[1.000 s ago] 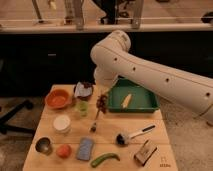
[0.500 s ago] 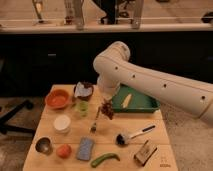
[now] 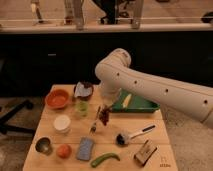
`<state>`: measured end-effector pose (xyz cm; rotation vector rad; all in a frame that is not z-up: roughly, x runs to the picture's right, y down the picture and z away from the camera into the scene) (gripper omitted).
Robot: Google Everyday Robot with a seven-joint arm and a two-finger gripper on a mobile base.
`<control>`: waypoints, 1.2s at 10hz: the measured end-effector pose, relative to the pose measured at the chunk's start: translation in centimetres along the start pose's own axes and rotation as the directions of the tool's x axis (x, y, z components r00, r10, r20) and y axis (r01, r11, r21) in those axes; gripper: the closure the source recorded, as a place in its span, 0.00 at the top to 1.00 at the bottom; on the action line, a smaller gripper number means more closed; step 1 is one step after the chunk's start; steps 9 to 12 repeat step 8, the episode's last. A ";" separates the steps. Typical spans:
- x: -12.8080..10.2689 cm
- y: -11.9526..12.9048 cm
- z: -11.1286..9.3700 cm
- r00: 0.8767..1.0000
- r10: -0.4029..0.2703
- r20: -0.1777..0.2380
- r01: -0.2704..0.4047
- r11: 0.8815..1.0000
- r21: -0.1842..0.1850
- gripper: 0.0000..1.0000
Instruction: Place grapes in table surface
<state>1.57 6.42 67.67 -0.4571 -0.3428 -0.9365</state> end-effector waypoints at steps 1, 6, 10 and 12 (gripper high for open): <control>-0.6 0.4 0.2 1.000 -0.001 0.006 0.001 1.000 -0.001 0.00; -2.0 1.3 1.4 0.999 -0.016 0.038 0.018 0.999 -0.030 0.00; -2.1 1.3 2.0 0.998 -0.029 0.054 0.032 0.998 -0.053 0.00; -2.1 1.3 2.0 0.998 -0.029 0.054 0.032 0.998 -0.053 0.00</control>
